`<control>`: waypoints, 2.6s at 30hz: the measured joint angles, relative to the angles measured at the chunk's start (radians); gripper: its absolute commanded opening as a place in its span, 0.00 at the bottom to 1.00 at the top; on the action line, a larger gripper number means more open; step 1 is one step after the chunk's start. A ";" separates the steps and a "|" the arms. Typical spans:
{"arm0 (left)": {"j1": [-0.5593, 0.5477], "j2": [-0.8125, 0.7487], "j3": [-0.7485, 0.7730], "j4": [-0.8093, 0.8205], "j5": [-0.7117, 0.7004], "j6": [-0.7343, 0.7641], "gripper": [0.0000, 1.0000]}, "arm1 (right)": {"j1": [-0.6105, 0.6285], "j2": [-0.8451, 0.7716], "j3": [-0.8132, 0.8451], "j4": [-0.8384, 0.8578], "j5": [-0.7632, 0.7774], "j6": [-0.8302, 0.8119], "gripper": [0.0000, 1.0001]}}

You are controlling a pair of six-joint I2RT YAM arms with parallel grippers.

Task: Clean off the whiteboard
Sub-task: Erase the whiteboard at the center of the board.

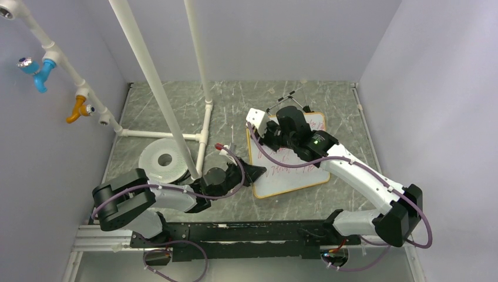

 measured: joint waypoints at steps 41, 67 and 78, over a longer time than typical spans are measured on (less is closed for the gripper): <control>-0.082 -0.027 0.020 -0.063 -0.114 0.032 0.00 | -0.099 0.029 0.083 0.009 -0.142 0.047 0.00; -0.087 -0.055 -0.010 -0.059 -0.128 0.026 0.00 | -0.180 -0.034 -0.042 0.043 -0.239 0.122 0.00; -0.088 -0.060 -0.003 -0.075 -0.127 0.031 0.00 | -0.172 -0.035 -0.048 -0.004 -0.391 -0.050 0.00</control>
